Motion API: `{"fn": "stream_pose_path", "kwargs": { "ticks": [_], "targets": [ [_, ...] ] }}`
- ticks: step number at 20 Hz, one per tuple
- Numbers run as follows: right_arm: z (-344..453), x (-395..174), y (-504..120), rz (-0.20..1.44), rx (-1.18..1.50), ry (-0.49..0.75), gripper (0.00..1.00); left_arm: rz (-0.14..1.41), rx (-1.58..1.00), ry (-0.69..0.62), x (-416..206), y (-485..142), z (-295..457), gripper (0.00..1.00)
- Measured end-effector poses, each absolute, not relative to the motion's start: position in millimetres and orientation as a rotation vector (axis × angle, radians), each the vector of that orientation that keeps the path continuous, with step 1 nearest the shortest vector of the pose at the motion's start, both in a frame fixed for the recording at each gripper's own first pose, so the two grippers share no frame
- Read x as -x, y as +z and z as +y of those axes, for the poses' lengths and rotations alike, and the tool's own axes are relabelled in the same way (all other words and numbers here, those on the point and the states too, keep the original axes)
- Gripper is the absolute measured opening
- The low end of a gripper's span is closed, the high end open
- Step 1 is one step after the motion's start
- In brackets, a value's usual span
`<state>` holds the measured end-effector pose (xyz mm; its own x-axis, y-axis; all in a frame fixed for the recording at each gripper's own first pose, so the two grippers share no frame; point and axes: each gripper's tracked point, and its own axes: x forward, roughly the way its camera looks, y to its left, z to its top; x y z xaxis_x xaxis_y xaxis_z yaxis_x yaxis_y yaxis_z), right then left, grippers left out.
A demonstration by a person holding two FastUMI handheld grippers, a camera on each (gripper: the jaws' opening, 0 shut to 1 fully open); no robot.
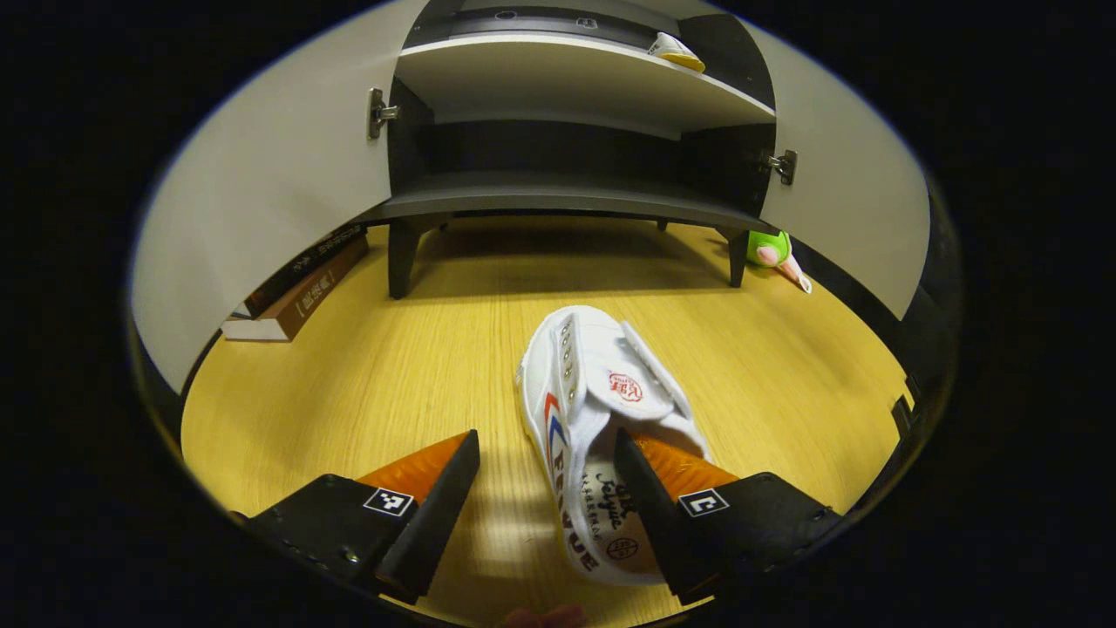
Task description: Grab one shoe with the right hand and put it into the shoe cabinet, grab the other shoe with the left hand and put it into the shoe cabinet; then close the right door with the right hand and the left door with the left hand.
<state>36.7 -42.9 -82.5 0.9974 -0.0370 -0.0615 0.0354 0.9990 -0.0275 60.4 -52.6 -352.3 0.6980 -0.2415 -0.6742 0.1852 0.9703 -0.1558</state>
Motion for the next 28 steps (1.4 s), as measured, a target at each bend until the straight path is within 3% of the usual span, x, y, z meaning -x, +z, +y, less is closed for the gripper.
{"fn": "stream_pose_path", "kwargs": {
  "ticks": [4, 13, 16, 17, 18, 19, 20, 21, 23, 28],
  "targets": [
    [-43, -44, -83, 0.072, 0.041, -0.034, 0.82, 0.762, 0.128, -0.235, -77, -356, -52, 0.96],
    [-40, -62, -92, 0.102, 0.047, -0.032, 0.81, 0.719, 0.127, -0.233, -94, -357, -62, 0.6],
    [-39, -65, -96, 0.117, 0.043, -0.03, 0.82, 0.701, 0.12, -0.203, -104, -359, -60, 0.6],
    [-40, -67, -99, 0.122, 0.046, -0.03, 0.82, 0.696, 0.107, -0.189, -100, -357, -51, 0.36],
    [-39, -68, -100, 0.124, 0.047, -0.028, 0.81, 0.68, 0.085, -0.165, -102, -356, -47, 0.38],
    [-37, -69, -100, 0.126, 0.05, -0.027, 0.81, 0.678, 0.078, -0.159, -102, -357, -46, 0.07],
    [-36, -69, -100, 0.126, 0.053, -0.025, 0.82, 0.663, 0.059, -0.142, -104, -355, -43, 0.13],
    [-35, -70, -101, 0.128, 0.057, -0.025, 0.82, 0.674, 0.058, -0.136, -102, -357, -43, 0.06],
    [-33, -69, -101, 0.128, 0.062, -0.02, 0.81, 0.667, 0.074, -0.126, -101, -356, -42, 0.02],
    [-27, -67, -99, 0.122, 0.077, -0.003, 0.82, 0.625, 0.073, -0.097, -87, -323, -39, 0.02]
  ]
}}
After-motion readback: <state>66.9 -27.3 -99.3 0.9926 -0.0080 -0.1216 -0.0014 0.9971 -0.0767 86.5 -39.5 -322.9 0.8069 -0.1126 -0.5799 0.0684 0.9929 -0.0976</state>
